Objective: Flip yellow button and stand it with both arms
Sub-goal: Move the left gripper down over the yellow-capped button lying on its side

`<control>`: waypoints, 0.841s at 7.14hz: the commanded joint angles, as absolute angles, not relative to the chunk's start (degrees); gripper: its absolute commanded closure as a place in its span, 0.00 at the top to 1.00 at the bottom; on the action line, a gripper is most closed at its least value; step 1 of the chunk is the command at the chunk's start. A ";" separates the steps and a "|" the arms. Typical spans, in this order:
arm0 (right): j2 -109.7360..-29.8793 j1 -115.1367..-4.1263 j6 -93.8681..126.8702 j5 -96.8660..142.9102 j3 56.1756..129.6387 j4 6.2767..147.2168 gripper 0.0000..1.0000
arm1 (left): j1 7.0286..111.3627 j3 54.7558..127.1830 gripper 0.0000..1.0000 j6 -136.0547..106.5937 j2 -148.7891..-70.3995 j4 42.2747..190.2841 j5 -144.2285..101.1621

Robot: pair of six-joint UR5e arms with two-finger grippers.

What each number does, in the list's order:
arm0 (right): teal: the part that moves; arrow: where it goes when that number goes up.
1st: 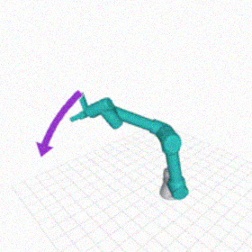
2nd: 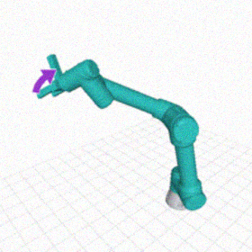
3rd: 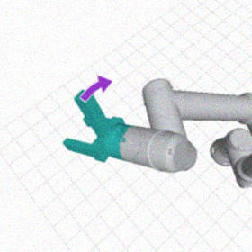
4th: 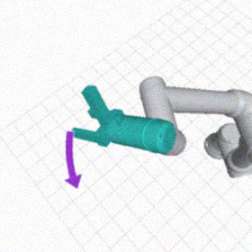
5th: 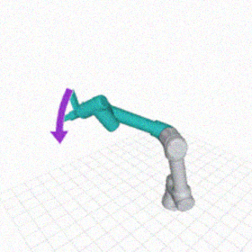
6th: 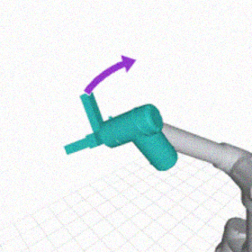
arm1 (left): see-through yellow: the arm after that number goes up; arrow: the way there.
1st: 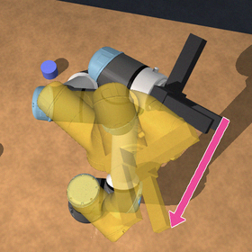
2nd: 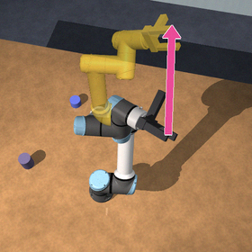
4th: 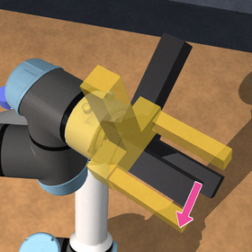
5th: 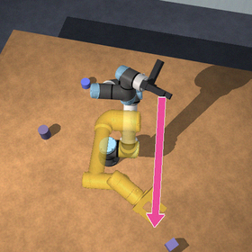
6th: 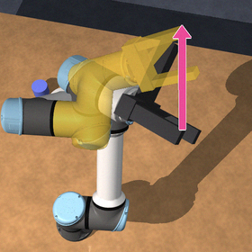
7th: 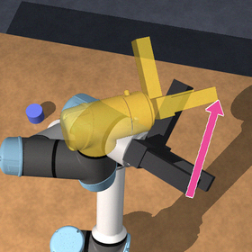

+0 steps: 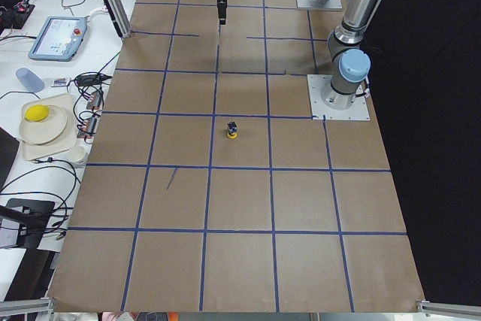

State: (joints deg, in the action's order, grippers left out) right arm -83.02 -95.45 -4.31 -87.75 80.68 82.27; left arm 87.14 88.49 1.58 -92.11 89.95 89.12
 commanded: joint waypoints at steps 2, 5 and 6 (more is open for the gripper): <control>-83.06 -95.45 -4.31 -87.80 80.68 82.18 1.00 | 76.96 92.88 1.00 18.38 -92.11 88.16 90.87; -83.14 -95.45 -4.31 -87.63 80.68 82.62 1.00 | 62.62 102.97 1.00 36.79 -93.68 74.77 90.88; -83.41 -95.28 -4.22 -87.54 80.60 83.31 1.00 | 58.75 106.14 1.00 42.31 -95.43 68.36 90.97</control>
